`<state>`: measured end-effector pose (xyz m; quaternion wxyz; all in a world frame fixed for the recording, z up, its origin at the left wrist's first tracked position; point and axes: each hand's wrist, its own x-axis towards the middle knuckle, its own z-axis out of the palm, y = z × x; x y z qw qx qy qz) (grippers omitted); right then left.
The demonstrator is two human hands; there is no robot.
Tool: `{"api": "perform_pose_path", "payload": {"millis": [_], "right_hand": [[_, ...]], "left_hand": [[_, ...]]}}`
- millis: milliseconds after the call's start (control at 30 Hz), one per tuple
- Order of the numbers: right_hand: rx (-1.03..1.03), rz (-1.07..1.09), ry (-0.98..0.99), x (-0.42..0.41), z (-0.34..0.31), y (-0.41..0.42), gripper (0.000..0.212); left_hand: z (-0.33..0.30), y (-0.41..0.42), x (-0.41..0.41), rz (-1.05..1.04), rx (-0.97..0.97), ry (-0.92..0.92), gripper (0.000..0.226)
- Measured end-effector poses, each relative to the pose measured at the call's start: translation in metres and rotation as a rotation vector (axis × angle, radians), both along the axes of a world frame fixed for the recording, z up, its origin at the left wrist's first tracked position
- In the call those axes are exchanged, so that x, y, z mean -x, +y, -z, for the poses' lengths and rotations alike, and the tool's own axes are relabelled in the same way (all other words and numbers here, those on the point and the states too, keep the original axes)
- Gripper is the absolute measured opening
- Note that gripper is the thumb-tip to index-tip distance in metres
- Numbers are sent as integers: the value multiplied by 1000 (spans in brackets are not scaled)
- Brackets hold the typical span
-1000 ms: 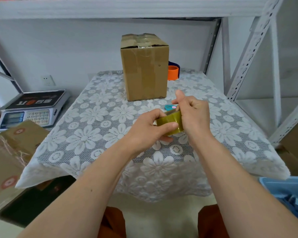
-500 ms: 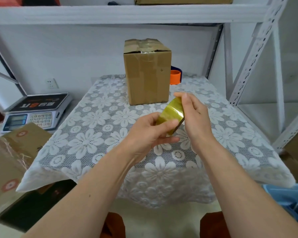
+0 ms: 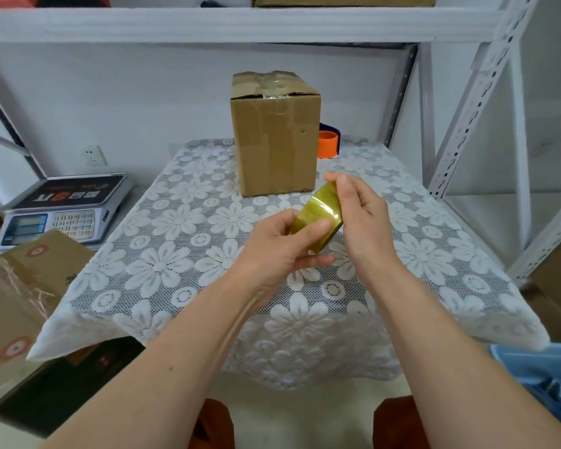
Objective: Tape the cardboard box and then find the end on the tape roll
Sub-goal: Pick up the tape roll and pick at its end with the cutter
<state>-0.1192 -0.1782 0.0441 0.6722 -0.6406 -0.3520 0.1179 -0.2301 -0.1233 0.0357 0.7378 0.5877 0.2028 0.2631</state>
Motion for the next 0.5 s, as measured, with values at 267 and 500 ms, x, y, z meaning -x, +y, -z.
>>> {"api": "perform_pose_path", "payload": {"millis": [267, 500], "right_hand": [[3, 4, 12, 0, 0, 0, 30], [7, 2, 25, 1, -1, -1, 29]], "left_hand": [[3, 0, -2, 34, -30, 13, 33], [4, -3, -4, -6, -31, 13, 34]]}}
